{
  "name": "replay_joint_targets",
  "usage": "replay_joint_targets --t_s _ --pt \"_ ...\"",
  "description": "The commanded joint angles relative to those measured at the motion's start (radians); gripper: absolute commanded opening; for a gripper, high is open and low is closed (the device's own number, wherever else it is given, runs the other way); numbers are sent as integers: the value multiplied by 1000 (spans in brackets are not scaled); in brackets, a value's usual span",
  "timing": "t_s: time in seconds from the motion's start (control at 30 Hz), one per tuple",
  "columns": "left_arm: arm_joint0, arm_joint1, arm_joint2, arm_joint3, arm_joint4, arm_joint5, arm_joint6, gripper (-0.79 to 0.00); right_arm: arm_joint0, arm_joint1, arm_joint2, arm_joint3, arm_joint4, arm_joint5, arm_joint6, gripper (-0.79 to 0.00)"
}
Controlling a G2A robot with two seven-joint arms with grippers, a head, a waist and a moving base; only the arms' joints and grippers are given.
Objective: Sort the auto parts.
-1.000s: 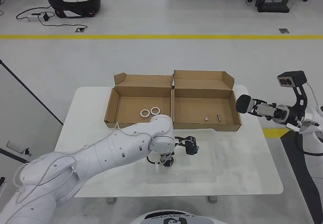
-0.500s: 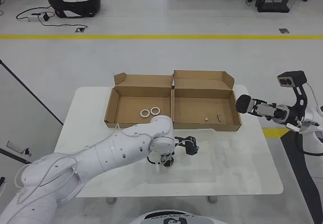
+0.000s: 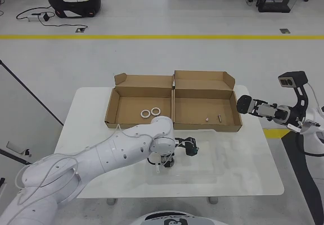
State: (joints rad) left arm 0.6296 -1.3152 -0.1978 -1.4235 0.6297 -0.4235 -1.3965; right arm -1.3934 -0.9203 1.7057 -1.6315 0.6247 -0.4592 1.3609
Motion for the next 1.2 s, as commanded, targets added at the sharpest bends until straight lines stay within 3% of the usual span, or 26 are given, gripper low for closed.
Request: replay_joint_targets --t_s 0.0,0.3,0.87,1.17 --pt "-1 -2 2 3 -2 -2 2 -449 0 0 0 0 0 0 0 0" --pt "-10 -7 4 33 -14 -13 13 -449 0 0 0 0 0 0 0 0" --pt "-10 14 -7 3 -16 -9 9 -453 0 0 0 0 0 0 0 0" --pt "1 10 -7 11 -11 -14 14 -459 0 0 0 0 0 0 0 0"
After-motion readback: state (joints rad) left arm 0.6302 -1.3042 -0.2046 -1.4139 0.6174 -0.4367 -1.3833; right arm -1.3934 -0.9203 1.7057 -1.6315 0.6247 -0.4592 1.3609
